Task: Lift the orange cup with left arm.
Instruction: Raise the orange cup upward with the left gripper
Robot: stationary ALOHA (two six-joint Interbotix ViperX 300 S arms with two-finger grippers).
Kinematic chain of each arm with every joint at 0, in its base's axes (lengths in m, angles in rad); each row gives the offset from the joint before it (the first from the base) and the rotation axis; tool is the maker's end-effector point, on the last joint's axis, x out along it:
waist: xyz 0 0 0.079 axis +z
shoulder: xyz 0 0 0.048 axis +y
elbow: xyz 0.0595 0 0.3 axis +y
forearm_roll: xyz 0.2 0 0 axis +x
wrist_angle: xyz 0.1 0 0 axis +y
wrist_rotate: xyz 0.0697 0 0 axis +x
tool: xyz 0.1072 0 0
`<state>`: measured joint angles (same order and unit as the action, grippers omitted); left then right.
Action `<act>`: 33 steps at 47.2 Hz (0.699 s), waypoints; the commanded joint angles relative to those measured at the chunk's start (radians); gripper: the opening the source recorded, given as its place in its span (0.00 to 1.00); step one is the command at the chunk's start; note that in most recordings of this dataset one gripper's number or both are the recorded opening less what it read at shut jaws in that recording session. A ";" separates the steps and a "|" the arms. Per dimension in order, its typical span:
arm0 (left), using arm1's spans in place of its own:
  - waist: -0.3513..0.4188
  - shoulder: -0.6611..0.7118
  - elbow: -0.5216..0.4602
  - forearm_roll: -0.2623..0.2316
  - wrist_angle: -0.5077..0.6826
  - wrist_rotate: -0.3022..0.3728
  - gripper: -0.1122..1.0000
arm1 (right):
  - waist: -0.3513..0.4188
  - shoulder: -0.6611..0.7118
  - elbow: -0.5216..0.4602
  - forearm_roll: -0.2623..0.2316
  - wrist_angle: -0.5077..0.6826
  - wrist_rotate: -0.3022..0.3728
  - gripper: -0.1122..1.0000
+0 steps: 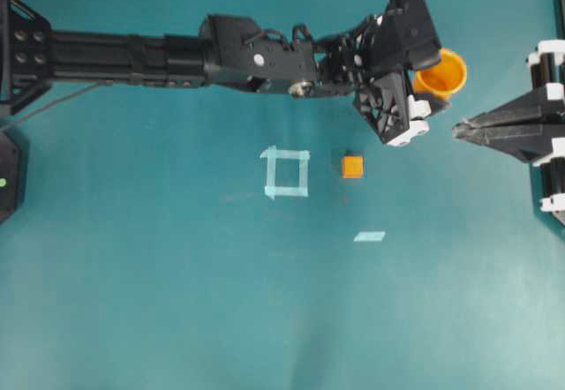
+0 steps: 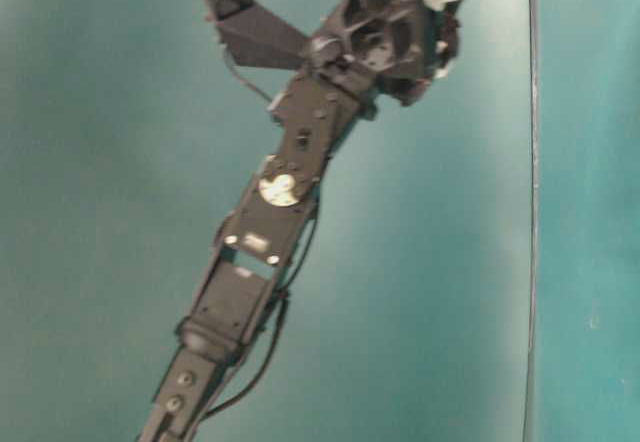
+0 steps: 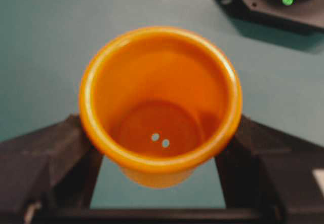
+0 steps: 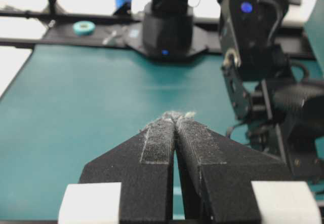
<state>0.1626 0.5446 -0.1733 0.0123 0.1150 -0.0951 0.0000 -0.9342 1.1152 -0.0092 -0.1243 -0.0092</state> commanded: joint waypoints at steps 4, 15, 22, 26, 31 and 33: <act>0.002 -0.074 -0.038 0.005 0.026 0.002 0.67 | 0.000 0.003 -0.034 0.000 -0.005 0.002 0.10; 0.006 -0.084 -0.081 0.005 0.101 0.003 0.67 | 0.002 0.005 -0.034 0.000 -0.005 0.002 0.10; 0.006 -0.081 -0.103 0.005 0.130 0.003 0.67 | 0.000 0.005 -0.035 0.000 -0.005 0.002 0.10; 0.006 -0.081 -0.104 0.005 0.132 0.003 0.67 | 0.002 0.005 -0.034 0.000 -0.005 0.002 0.10; 0.006 -0.081 -0.106 0.005 0.132 0.003 0.67 | 0.000 0.005 -0.035 0.000 -0.005 0.002 0.10; 0.006 -0.083 -0.104 0.005 0.132 0.003 0.67 | 0.002 0.005 -0.034 0.000 -0.005 0.002 0.10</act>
<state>0.1672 0.5139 -0.2439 0.0138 0.2516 -0.0936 -0.0015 -0.9342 1.1137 -0.0092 -0.1243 -0.0092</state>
